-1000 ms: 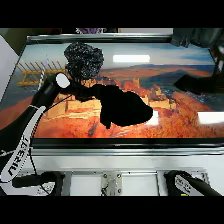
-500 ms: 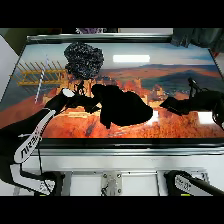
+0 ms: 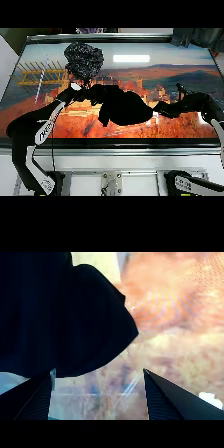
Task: Fold the clothes and pants, and hang the long-sleeved shirts on hangers.
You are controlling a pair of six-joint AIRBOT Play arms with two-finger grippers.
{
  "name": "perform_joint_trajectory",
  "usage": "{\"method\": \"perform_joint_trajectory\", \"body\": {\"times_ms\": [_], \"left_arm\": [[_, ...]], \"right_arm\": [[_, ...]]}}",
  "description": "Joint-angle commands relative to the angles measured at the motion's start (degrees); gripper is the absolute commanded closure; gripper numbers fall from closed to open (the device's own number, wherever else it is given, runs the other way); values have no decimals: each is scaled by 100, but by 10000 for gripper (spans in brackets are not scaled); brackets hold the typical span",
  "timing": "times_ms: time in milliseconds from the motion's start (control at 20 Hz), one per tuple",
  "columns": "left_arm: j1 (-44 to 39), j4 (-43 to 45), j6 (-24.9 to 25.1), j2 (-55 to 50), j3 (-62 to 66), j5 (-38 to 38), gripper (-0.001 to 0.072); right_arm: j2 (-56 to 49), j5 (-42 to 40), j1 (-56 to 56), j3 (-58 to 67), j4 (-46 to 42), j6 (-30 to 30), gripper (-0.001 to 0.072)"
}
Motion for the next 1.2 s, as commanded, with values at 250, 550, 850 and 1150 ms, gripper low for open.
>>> {"method": "perform_joint_trajectory", "body": {"times_ms": [250, 550, 850, 1150], "left_arm": [[413, 96, 155, -28, 837, -1051, 682], [837, 793, 155, 1351, 2264, -1945, 683], [1113, 914, 319, 3646, 3827, -2267, 682], [1073, 1934, 474, 5466, 2127, -1355, 682]], "right_arm": [[-951, 1091, 953, 0, 369, -2, 247], [24, 789, 629, 811, -118, -28, 685], [2706, 236, 37, 3265, -459, -42, 685], [4164, -216, 37, 3786, -800, 490, 685]]}}
